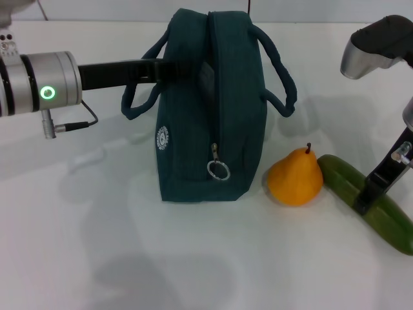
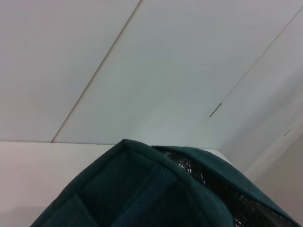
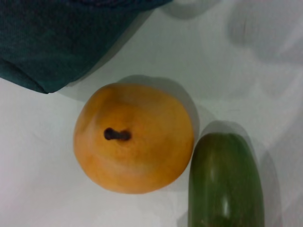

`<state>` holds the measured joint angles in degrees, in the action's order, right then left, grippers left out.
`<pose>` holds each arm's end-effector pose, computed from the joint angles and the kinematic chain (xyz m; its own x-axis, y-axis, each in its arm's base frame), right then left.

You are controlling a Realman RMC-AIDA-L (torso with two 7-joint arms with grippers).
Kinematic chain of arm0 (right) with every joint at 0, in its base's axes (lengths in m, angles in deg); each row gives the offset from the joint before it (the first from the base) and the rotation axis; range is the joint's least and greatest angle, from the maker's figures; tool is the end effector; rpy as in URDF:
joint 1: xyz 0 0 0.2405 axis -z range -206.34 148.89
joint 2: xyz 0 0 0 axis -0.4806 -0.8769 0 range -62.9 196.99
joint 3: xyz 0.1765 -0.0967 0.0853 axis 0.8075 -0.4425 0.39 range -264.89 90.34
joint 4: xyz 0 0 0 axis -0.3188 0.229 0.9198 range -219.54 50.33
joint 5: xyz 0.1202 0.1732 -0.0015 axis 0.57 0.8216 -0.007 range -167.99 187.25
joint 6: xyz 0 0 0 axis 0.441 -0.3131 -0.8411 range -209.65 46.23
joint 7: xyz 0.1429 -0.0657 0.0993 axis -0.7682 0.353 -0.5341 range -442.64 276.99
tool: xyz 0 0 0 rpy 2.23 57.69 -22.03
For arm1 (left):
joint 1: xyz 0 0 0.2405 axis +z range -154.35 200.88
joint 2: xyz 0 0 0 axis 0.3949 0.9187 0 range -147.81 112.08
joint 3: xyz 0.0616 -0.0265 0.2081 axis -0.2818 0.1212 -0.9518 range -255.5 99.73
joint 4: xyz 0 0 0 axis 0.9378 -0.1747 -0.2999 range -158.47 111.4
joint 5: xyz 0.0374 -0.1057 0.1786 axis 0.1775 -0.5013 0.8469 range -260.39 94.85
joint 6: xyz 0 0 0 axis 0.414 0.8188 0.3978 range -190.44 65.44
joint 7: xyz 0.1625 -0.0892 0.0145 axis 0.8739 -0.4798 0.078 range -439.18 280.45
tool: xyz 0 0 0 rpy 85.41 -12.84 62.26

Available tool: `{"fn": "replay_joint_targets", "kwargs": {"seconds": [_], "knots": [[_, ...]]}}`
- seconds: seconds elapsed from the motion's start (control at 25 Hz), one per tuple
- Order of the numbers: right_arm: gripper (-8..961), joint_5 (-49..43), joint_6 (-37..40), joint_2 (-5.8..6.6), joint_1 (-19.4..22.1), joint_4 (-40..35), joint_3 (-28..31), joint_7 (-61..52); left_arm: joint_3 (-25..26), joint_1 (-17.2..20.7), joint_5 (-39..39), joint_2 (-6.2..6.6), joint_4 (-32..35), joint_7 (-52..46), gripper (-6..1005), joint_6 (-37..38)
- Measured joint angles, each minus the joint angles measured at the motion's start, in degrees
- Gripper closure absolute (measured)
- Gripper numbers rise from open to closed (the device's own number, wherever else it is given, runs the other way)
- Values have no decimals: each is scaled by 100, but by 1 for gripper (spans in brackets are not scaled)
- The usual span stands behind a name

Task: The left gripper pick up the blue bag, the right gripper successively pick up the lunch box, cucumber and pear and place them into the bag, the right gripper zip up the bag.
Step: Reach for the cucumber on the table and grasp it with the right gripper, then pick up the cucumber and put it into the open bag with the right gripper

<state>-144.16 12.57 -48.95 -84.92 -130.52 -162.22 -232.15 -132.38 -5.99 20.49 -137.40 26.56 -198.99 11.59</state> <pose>0.1816 0.3541 -0.0328 0.5228 -0.7180 0.4596 -0.6093 -0.6918 -0.3876 -0.1812 0.3801 -0.0007 0.4591 0.6530 0.6023 0.8200 -0.5723 -0.0045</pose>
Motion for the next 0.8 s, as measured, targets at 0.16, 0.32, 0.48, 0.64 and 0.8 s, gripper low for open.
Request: {"fn": "replay_joint_targets", "kwargs": {"seconds": [0.16,0.32,0.48,0.64,0.8], "knots": [[318,-42,-57,11,3,12,-4,-3,0,-2,-7,0,0,0,961,0],[330,-121,-100,24,3,53,-3,-20,0,-2,-17,0,0,0,961,0],[331,-178,-117,23,4,75,-2,-23,0,-2,-49,0,0,0,961,0],[331,-199,-117,18,3,75,-1,-25,-5,-2,-65,0,0,0,961,0],[338,-204,-117,19,3,67,-2,-26,-8,-2,-66,0,0,0,961,0]]}}
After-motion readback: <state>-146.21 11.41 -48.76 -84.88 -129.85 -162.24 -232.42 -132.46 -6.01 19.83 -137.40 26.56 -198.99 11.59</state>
